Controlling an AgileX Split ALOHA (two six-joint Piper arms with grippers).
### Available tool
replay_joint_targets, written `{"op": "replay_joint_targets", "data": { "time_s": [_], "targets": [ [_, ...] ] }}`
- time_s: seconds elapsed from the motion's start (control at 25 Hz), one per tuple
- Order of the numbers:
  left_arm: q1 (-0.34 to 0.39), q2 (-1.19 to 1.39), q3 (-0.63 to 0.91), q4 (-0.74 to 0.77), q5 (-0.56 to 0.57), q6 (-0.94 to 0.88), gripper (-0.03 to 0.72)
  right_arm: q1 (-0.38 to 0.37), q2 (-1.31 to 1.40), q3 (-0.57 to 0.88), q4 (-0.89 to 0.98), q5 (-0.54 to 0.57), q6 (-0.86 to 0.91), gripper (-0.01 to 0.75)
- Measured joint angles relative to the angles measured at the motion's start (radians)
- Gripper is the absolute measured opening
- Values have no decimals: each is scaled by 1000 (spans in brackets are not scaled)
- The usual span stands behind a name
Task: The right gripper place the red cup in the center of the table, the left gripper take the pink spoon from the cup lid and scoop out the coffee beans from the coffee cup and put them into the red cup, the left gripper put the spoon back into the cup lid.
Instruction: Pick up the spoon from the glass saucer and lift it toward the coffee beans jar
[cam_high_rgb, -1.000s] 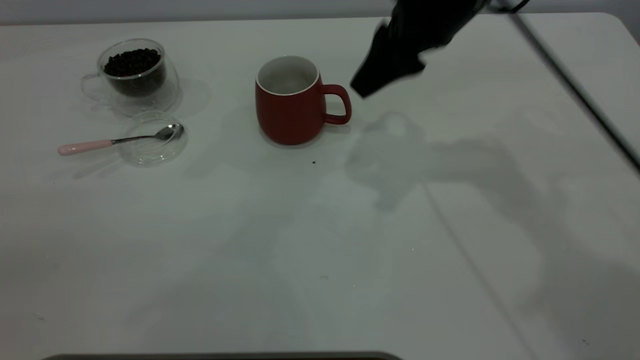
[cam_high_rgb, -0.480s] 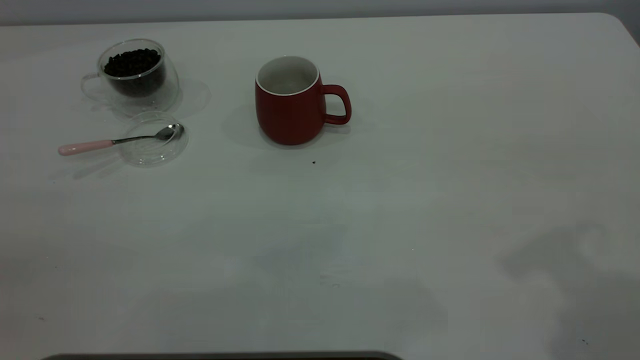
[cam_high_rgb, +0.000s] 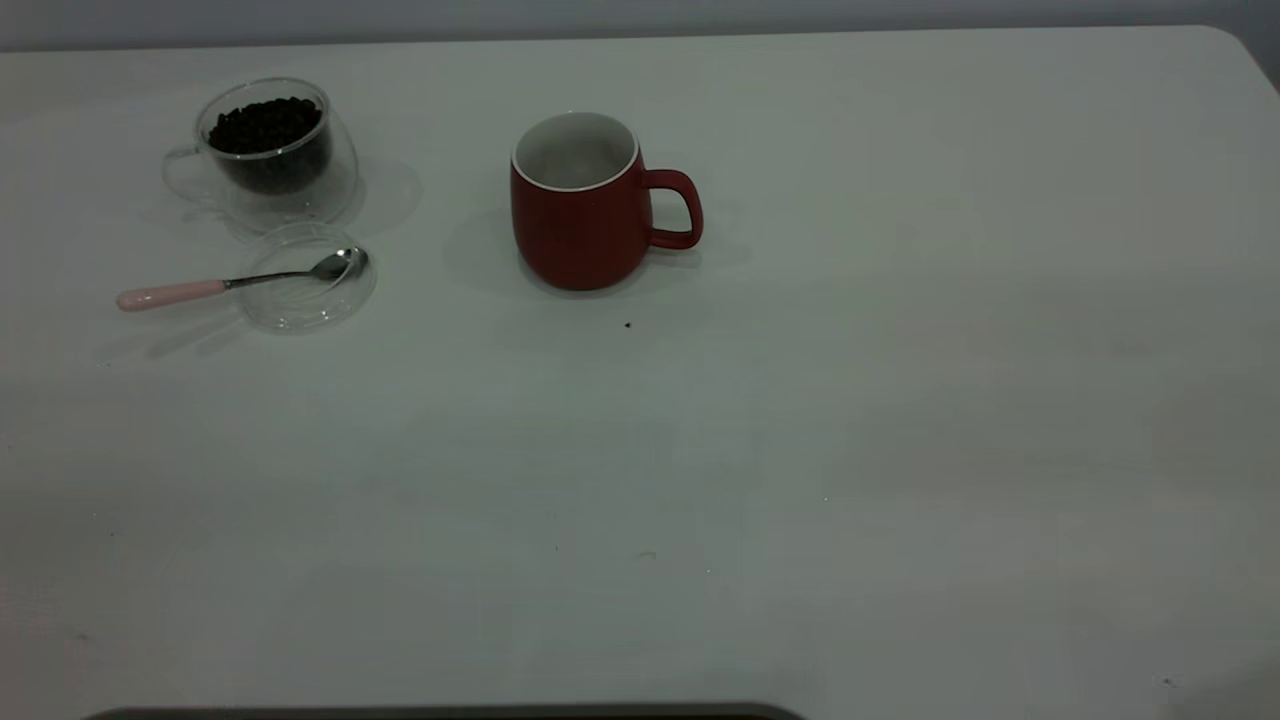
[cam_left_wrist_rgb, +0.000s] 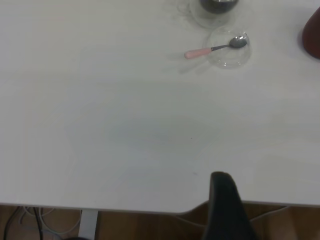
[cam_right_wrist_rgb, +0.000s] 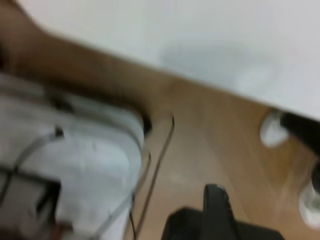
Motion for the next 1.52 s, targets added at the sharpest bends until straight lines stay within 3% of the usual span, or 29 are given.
{"op": "replay_joint_targets", "data": {
  "time_s": [0.24, 0.6, 1.24, 1.52],
  "targets": [
    [0, 0, 0, 0, 0, 0, 505, -161, -334, 0, -1, 8, 6, 518],
    [0, 0, 0, 0, 0, 0, 505, -297, -712, 0, -2, 36, 5, 490],
    [0, 0, 0, 0, 0, 0, 505, -305, -720, 0, -1, 37, 2, 453],
    [0, 0, 0, 0, 0, 0, 505, -236, -720, 0, -2, 37, 2, 453]
  ]
}}
